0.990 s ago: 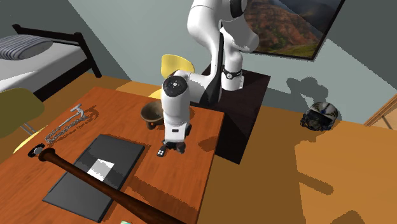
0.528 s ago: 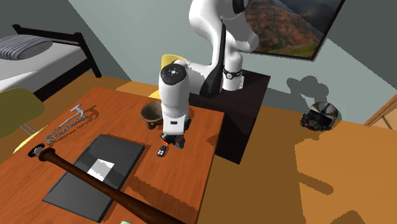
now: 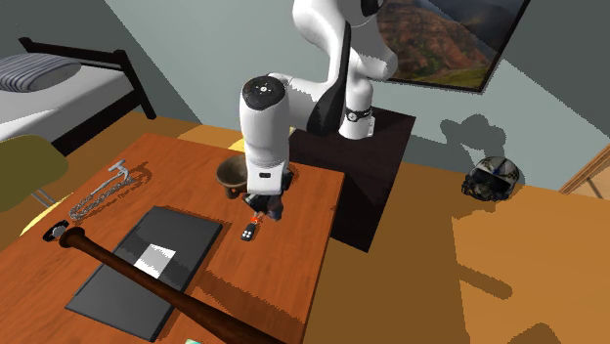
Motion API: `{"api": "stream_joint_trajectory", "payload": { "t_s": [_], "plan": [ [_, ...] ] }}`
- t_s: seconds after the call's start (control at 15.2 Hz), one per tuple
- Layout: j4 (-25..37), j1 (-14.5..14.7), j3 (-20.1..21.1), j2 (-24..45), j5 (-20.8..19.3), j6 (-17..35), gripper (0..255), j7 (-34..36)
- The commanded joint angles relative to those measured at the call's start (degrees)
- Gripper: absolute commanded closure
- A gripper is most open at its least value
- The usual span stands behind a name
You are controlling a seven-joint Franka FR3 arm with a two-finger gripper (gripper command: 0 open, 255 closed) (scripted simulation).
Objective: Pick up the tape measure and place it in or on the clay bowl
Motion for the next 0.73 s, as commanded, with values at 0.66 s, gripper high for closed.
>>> {"api": "stream_joint_trajectory", "payload": {
  "t_s": [0.66],
  "plan": [
    [-17.1,-11.5,-2.3,-12.4,3.5,7.1,255,-12.8]
  ]
}}
